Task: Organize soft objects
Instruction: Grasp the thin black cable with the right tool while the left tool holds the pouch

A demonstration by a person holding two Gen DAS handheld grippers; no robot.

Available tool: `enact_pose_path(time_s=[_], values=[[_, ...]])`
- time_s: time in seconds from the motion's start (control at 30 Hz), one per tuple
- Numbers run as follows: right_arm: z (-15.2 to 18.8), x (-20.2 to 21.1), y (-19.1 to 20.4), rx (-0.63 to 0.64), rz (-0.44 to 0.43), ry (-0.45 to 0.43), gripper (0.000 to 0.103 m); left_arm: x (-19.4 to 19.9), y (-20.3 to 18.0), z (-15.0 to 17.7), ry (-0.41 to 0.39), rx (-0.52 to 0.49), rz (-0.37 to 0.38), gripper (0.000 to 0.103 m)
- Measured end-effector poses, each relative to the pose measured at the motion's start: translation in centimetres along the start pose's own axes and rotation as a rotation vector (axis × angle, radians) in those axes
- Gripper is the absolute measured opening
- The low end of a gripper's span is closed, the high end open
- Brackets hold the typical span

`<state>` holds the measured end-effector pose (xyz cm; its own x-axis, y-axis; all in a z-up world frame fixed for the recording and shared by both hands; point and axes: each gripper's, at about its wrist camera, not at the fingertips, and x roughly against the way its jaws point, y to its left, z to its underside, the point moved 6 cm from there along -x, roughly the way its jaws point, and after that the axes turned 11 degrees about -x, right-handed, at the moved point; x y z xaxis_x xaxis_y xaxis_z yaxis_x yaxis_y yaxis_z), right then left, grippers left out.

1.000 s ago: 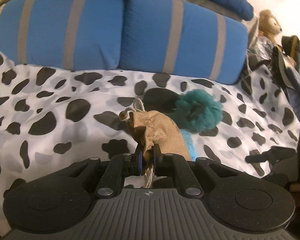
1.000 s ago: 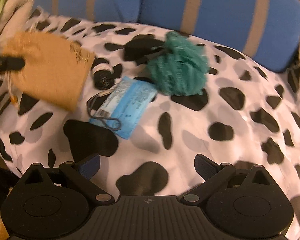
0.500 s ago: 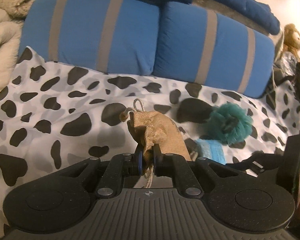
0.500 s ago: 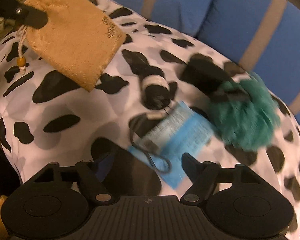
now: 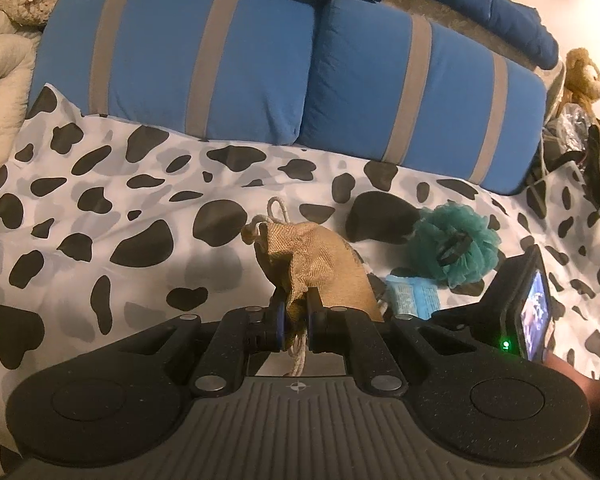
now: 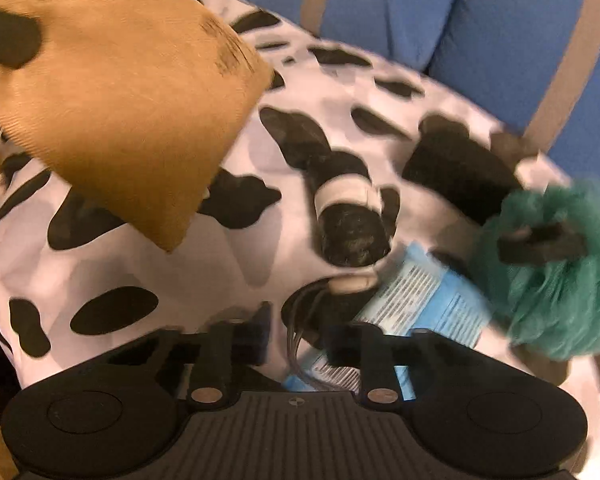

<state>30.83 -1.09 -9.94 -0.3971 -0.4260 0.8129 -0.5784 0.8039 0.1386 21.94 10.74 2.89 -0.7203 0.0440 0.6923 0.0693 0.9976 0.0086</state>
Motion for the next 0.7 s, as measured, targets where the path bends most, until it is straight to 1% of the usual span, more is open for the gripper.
enact_pose_path(time_s=[0.03, 0.07, 0.27, 0.53, 0.7], values=[[-0.1, -0.1, 0.0, -0.002, -0.003, 0.001, 0.015, -0.1, -0.1, 0.0, 0.003, -0.002, 0.000, 0.010], [-0.1, 0.0, 0.0, -0.007, -0.004, 0.007, 0.006, -0.1, -0.2, 0.0, 0.003, -0.003, 0.001, 0.010], [-0.1, 1.9, -0.2, -0.022, -0.024, -0.013, 0.006, -0.1, -0.6, -0.2, -0.003, -0.006, -0.006, 0.010], [-1.1, 7.3, -1.6, -0.067, -0.026, -0.100, 0.006, -0.2, -1.5, -0.3, -0.007, -0.019, 0.005, 0.010], [-0.7, 10.6, -2.9, -0.091, -0.014, -0.139, 0.006, -0.2, -2.5, -0.3, -0.009, -0.026, 0.038, 0.010]])
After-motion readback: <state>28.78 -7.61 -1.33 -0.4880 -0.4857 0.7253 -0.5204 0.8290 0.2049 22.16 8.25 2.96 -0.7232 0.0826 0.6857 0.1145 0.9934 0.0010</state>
